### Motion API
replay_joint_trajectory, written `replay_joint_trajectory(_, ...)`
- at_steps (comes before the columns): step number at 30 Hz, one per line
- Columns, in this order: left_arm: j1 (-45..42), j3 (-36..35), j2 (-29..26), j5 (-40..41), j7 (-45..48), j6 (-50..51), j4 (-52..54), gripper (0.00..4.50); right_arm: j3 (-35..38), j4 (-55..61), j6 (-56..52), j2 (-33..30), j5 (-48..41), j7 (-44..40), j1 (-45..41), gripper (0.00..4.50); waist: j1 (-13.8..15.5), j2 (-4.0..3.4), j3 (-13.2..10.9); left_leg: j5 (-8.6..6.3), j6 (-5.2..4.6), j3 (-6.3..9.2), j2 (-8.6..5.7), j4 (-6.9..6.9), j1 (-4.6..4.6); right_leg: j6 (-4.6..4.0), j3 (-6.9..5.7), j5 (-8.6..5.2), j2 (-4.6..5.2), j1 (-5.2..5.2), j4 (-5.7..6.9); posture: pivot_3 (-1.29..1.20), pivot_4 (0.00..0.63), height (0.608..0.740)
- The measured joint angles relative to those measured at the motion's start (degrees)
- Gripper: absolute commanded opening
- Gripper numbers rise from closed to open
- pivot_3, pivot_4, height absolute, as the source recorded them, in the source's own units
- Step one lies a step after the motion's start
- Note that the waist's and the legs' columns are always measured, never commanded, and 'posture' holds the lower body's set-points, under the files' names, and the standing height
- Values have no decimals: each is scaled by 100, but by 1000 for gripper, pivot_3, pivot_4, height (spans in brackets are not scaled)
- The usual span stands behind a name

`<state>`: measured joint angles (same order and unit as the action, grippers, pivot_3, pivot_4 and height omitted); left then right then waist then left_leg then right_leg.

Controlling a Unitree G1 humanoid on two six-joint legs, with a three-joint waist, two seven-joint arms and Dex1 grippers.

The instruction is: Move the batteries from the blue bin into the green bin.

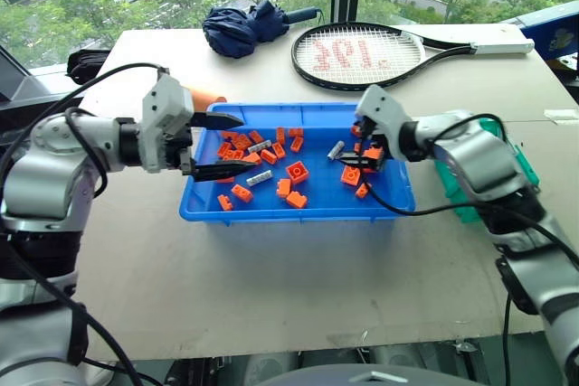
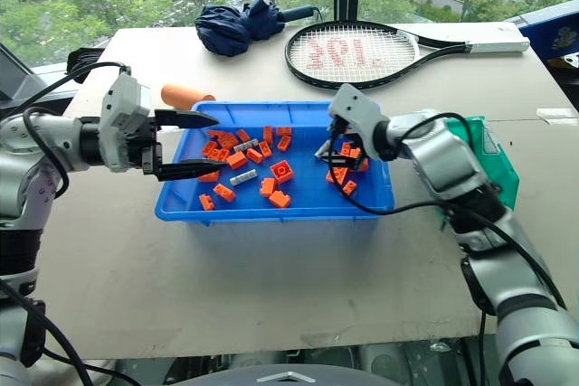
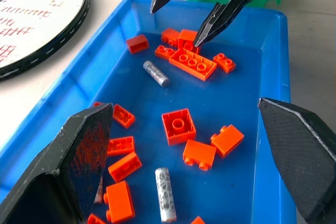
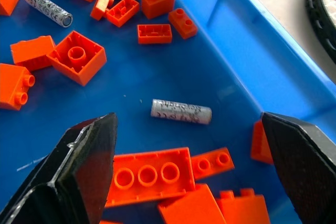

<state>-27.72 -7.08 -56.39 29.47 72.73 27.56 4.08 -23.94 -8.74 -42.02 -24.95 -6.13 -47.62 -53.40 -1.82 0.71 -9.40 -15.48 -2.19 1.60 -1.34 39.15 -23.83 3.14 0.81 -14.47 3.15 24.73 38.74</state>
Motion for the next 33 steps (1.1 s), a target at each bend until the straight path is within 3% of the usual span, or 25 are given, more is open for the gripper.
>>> replay_joint_trajectory(4, 312, -301, -32, 58, -204, 166, 348, 4500, -90, -1387, 445, 692, 180, 73, -335, 4376, -19, 0, 0, 0, 1, 7, 1, -4, 0, 0, -2, 0, -1, 2, 5, 0, 150, 740)
replay_joint_trajectory(7, 574, -586, -91, 178, -345, 309, 663, 4500, -69, -2106, 675, 870, 310, 96, -448, 4376, -31, -1, 0, 0, 2, 11, 0, -8, -1, 0, 0, 0, 2, 5, 7, 0, 150, 740)
replay_joint_trajectory(14, 874, -832, -155, 258, -517, 451, 898, 4500, 213, -2624, 861, 992, 453, 127, -560, 4376, -50, 0, 0, 6, 12, 15, 3, -8, 3, -1, 5, 0, 1, 5, 10, 0, 150, 740)
replay_joint_trajectory(17, 863, -831, -156, 281, -539, 455, 898, 4500, 336, -2640, 797, 1048, 426, 34, -554, 3537, -51, 0, 0, 6, 12, 15, 3, -8, 3, -1, 7, 0, 1, 4, 11, 0, 150, 740)
replay_joint_trajectory(20, 805, -820, -157, 290, -518, 446, 880, 4500, 470, -2550, 632, 1098, 342, -66, -508, 2148, -50, 0, 0, 6, 12, 16, 3, -8, 3, -1, 8, 0, 2, 4, 11, 0, 150, 740)
replay_joint_trajectory(27, 506, -623, -56, 290, -410, 343, 757, 4500, 562, -1862, 198, 948, 278, -74, -226, 2059, -24, -1, 0, 6, 12, 21, 0, -8, 0, -1, 7, 0, 6, 4, 11, 0, 150, 740)
replay_joint_trajectory(33, -89, -345, 449, 622, -431, 456, 761, 4500, 1431, 310, -895, 165, -167, 99, -20, 2059, 18, -2, -1, 5, 11, 24, -3, -8, -7, 0, 5, 0, 11, 6, 11, 0, 150, 740)
